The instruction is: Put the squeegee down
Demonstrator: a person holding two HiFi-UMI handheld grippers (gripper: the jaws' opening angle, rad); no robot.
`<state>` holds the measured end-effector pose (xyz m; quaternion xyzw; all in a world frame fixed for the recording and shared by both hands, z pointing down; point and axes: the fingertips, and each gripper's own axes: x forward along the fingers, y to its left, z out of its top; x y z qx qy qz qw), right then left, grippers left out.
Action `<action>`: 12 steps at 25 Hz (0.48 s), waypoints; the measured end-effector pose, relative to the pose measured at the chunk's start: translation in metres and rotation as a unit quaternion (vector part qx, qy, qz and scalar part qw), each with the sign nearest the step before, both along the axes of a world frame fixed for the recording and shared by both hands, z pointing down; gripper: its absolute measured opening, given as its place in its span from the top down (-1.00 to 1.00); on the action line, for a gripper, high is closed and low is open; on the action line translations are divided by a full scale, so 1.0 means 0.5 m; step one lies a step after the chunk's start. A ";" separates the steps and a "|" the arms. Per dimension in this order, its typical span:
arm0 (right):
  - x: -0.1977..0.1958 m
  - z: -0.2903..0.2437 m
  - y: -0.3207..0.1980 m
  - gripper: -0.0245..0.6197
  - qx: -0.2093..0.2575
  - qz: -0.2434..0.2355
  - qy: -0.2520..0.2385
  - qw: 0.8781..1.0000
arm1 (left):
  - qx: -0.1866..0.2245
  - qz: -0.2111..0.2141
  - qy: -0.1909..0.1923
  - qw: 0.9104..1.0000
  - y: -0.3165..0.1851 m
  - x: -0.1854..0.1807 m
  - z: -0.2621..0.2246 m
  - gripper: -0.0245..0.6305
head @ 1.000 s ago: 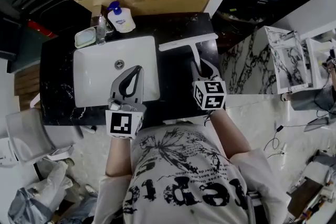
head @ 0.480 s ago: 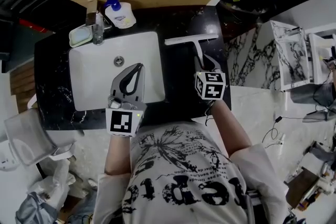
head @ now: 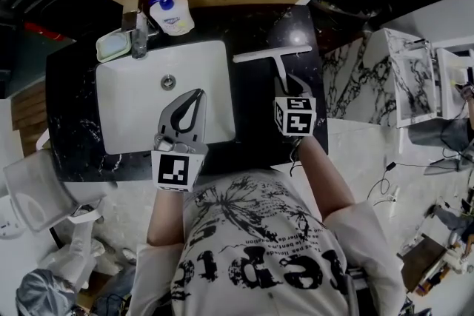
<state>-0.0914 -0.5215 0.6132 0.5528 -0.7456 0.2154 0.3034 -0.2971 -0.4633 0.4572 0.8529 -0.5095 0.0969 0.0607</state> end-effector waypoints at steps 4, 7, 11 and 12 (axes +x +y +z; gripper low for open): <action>0.000 0.002 0.001 0.66 -0.004 0.005 -0.004 1.000 | 0.000 0.001 -0.003 1.000 0.006 -0.002 -0.001 0.89; 0.002 -0.004 0.001 0.51 -0.003 0.017 -0.029 0.999 | 0.006 0.002 -0.004 1.000 0.007 -0.003 -0.011 0.89; 0.004 -0.040 0.005 0.45 0.015 0.026 -0.066 0.997 | 0.014 0.003 -0.005 1.000 0.008 0.002 -0.028 0.89; 0.003 -0.052 0.007 0.46 0.021 0.025 -0.071 0.997 | 0.017 0.003 -0.005 1.000 0.008 0.003 -0.033 0.89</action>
